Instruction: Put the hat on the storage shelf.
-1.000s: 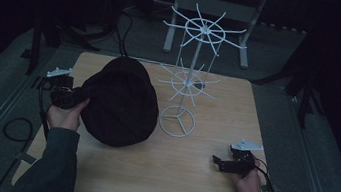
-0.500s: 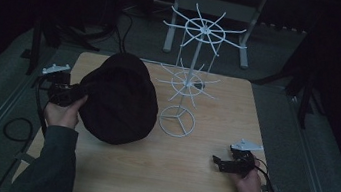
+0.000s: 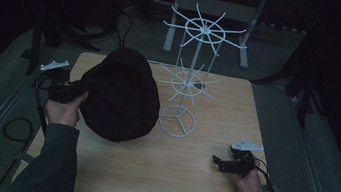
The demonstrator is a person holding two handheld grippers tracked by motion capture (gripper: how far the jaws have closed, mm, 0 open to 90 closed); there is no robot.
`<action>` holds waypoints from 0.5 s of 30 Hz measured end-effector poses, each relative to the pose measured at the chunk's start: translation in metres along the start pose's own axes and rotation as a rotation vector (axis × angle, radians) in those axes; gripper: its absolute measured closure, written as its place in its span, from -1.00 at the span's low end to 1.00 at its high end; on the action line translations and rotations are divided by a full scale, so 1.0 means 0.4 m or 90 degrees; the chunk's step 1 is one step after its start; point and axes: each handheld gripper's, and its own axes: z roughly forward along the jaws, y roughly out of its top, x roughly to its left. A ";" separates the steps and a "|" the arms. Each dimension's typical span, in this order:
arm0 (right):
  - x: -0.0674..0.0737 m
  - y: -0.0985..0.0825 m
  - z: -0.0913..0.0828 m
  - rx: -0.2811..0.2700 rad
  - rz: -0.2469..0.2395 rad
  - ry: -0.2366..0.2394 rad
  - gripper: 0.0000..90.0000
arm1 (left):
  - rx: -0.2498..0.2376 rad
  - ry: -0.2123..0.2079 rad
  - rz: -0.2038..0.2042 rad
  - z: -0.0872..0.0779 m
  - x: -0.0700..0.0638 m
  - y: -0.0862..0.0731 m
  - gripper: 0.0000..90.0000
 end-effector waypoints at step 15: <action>0.000 0.000 0.000 0.000 0.000 0.000 -0.75 | -0.019 -0.022 -0.006 -0.015 -0.009 0.031 0.65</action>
